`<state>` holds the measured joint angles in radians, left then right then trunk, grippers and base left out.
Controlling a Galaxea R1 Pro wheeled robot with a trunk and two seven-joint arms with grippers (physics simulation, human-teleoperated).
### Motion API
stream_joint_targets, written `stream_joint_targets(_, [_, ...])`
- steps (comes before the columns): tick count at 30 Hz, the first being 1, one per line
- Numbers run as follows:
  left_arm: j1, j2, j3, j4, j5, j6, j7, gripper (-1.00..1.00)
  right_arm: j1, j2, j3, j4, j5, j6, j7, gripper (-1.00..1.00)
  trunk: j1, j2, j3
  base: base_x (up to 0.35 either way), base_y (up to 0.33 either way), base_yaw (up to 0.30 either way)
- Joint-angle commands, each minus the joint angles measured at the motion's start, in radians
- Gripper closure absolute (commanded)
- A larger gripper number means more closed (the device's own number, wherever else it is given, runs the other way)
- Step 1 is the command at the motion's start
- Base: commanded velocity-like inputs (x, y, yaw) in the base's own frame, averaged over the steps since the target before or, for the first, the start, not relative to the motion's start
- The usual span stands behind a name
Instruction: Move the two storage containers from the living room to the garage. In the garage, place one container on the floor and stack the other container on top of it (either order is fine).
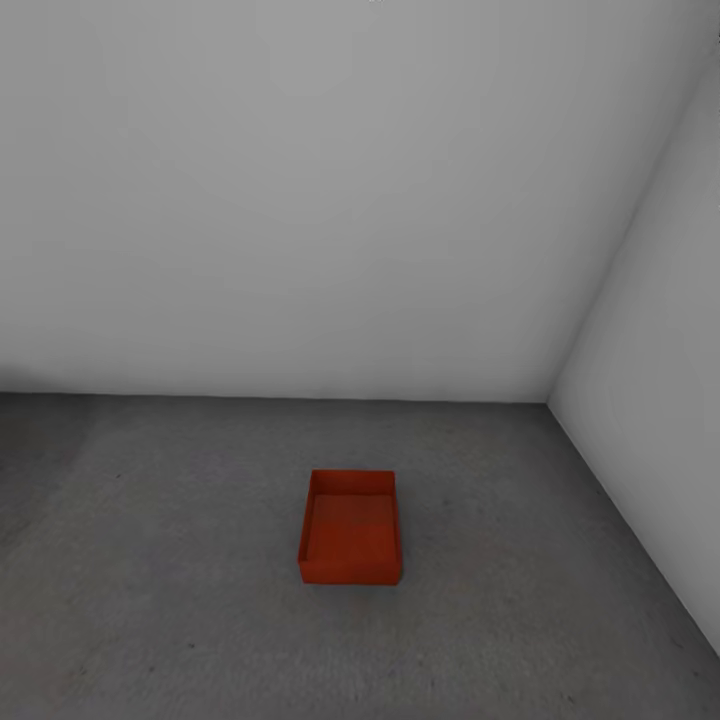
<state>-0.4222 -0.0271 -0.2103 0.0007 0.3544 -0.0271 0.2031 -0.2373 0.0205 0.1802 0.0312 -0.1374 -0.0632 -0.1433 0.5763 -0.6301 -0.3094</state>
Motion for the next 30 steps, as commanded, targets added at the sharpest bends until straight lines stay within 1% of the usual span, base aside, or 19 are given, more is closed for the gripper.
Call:
stream_joint_targets(1, [0.001, 0.0, -0.009, 0.001, 0.009, -0.001, 0.004, -1.0, 0.002, 0.0, 0.008, 0.003, -0.011, -0.008, 0.004, -1.0, 0.0, -0.001, 0.0, 0.0, 0.0, 0.0])
stream_joint_targets(5, [0.003, 0.0, -0.009, 0.001, 0.009, 0.002, 0.011, -1.0, 0.025, 0.001, 0.008, 0.003, -0.011, -0.014, 0.014, -1.0, 0.0, -0.001, 0.006, 0.0, 0.0, 0.0])
stream_joint_targets(8, [0.028, 0.0, -0.008, 0.0, 0.009, 0.0, 0.012, -1.0, 0.044, 0.002, 0.008, 0.003, -0.011, -0.032, 0.016, -1.0, 0.0, -0.001, 0.011, 0.0, 0.0, 0.0])
stream_joint_targets(15, [0.05, -0.001, -0.008, 0.001, 0.009, 0.001, 0.01, -1.0, 0.051, 0.002, 0.008, 0.004, -0.012, -0.052, 0.017, -1.0, 0.0, -0.001, 0.022, 0.0, 0.0, 0.0])
stream_joint_targets(18, [0.057, -0.001, -0.007, 0.001, 0.016, 0.0, 0.006, -1.0, 0.055, 0.002, 0.008, 0.004, -0.01, -0.055, 0.017, -1.0, 0.0, -0.001, 0.026, 0.0, 0.0, 0.0])
stream_joint_targets(21, [0.072, -0.003, -0.006, 0.001, 0.056, -0.002, 0.002, -1.0, 0.064, 0.002, 0.008, 0.004, -0.006, -0.056, 0.017, -1.0, 0.0, -0.001, 0.031, 0.0, 0.0, 0.0])
stream_joint_targets(22, [0.077, -0.002, -0.006, 0.001, 0.102, -0.005, 0.0, -1.0, 0.069, 0.002, 0.008, 0.003, -0.004, -0.056, 0.018, -1.0, 0.0, -0.001, 0.033, 0.0, 0.0, -0.022])
stream_joint_targets(23, [0.079, -0.002, -0.006, 0.001, 0.118, -0.005, 0.0, -1.0, 0.07, 0.002, 0.008, 0.003, -0.004, -0.056, 0.018, -1.0, 0.0, -0.001, 0.034, 0.0, 0.0, -0.03])
stream_joint_targets(24, [0.081, -0.001, -0.006, 0.001, 0.146, -0.006, -0.001, -1.0, 0.072, 0.002, 0.008, 0.003, -0.003, -0.056, 0.018, -1.0, 0.0, -0.001, 0.036, 0.0, 0.0, -0.042])
stream_joint_targets(25, [0.082, -0.001, -0.006, 0.001, 0.164, -0.008, -0.001, -1.0, 0.074, 0.002, 0.008, 0.003, -0.002, -0.056, 0.018, -1.0, 0.0, -0.001, 0.037, 0.0, 0.0, -0.05])
stream_joint_targets(27, [0.083, -0.002, -0.007, 0.001, 0.181, -0.009, -0.002, -1.0, 0.076, 0.002, 0.008, 0.003, -0.001, -0.057, 0.018, -1.0, 0.0, -0.001, 0.04, 0.0, 0.0, -0.054])
stream_joint_targets(30, [0.085, -0.002, -0.007, 0.001, 0.191, -0.01, -0.002, -1.0, 0.077, 0.002, 0.008, 0.003, -0.001, -0.057, 0.018, -1.0, 0.0, -0.001, 0.045, 0.0, 0.0, -0.06])
